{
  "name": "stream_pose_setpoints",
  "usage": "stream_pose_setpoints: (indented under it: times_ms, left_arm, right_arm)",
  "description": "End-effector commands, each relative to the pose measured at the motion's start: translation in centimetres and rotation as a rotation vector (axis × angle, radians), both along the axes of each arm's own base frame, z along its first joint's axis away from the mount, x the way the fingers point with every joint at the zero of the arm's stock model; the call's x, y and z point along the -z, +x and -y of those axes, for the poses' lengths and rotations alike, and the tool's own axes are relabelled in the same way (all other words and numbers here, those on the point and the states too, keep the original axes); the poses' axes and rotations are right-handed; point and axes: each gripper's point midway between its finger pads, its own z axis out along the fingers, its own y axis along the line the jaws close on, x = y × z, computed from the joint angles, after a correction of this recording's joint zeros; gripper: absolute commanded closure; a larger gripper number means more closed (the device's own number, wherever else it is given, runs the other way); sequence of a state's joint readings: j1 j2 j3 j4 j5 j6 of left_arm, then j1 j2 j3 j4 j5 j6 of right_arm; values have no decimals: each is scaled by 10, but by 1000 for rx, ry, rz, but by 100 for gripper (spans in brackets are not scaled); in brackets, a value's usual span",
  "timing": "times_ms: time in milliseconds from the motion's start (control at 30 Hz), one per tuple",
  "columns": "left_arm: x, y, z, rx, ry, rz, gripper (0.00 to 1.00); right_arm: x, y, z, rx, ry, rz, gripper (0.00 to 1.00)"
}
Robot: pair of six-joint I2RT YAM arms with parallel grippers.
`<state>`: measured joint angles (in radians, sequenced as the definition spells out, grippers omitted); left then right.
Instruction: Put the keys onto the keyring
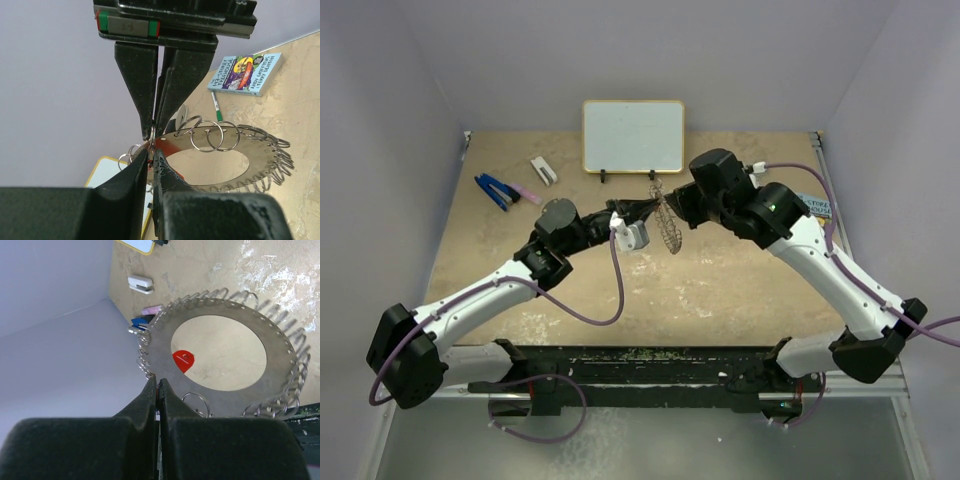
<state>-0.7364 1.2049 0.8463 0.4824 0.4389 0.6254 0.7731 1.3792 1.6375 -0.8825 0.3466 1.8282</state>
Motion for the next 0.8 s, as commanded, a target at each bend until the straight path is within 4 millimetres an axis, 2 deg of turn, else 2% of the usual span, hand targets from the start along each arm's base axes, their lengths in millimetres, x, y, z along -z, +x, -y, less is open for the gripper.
stream_pose_setpoints:
  times_ms: [0,200,267,333,667,767]
  left_arm:
    - [-16,-1,-8,-34,-2,77,88]
    - [-11,4,-12,-69,34,109,87]
    - [-12,7,-14,-84,40,129,94]
    - [-12,9,-14,-93,41,148,97]
    - [-20,7,-18,-109,18,248,97]
    - [-22,1,-19,-90,7,246,92]
  right_arm:
    - [-22,-4,2,-7,62,57,100]
    - [-24,-7,-2,-25,99,62,100]
    - [-26,-7,-4,-30,110,65,100]
    - [-26,-8,-6,-38,119,63,100]
    - [-30,-11,-15,-60,189,60,100]
    - [-30,-12,-15,-53,207,60,100]
